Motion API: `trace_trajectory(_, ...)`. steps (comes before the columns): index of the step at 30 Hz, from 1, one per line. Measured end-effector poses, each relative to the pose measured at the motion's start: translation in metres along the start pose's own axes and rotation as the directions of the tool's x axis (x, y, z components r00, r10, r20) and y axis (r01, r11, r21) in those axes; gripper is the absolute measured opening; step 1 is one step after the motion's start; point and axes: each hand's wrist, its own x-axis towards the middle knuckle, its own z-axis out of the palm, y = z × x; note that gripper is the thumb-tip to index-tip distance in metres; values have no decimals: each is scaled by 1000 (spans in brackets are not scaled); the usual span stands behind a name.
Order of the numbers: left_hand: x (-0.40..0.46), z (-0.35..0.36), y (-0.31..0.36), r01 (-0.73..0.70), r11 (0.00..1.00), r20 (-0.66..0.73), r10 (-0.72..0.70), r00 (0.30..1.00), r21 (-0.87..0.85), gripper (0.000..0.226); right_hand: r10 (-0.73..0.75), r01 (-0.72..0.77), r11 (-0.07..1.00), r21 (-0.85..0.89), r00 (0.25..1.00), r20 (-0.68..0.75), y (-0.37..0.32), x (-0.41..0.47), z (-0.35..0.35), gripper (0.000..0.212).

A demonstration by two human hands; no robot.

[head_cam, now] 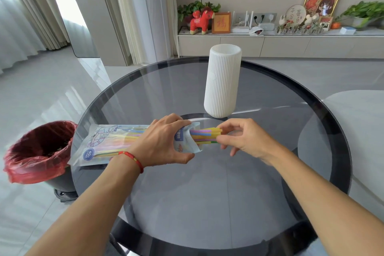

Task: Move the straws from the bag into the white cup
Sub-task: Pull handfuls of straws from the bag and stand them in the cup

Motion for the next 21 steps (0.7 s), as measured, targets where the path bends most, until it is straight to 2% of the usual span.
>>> trace_trajectory(2,1,2,2,-2,1000,-1,2,1000,25,73,16,-15,1000,-15,1000,5,3,-1,5,39)
trace_trajectory(3,1,3,3,-6,999,0,6,1000,37,75,-4,3,999,-37,1000,-17,4,1,10,38)
trace_trajectory(6,-1,5,3,-21,997,14,20,1000,69,84,-84,81,996,-36,990,-116,5,11,23,18)
trace_trajectory(9,-2,5,1,-7,993,44,2,999,114,76,-89,90,996,-4,982,-164,6,14,18,10)
trace_trajectory(12,-1,5,-2,26,989,59,-35,998,144,72,-67,77,996,38,975,-212,9,12,2,6)
trace_trajectory(16,-1,4,-4,56,986,38,-62,997,159,65,38,28,979,200,946,-322,14,9,-24,2)
trace_trajectory(19,-1,5,-2,57,987,30,-62,998,152,63,89,-27,964,265,970,-227,15,7,-22,20)
trace_trajectory(21,-2,5,-1,51,987,34,-57,998,152,64,66,-27,978,206,981,-184,14,8,-11,21)
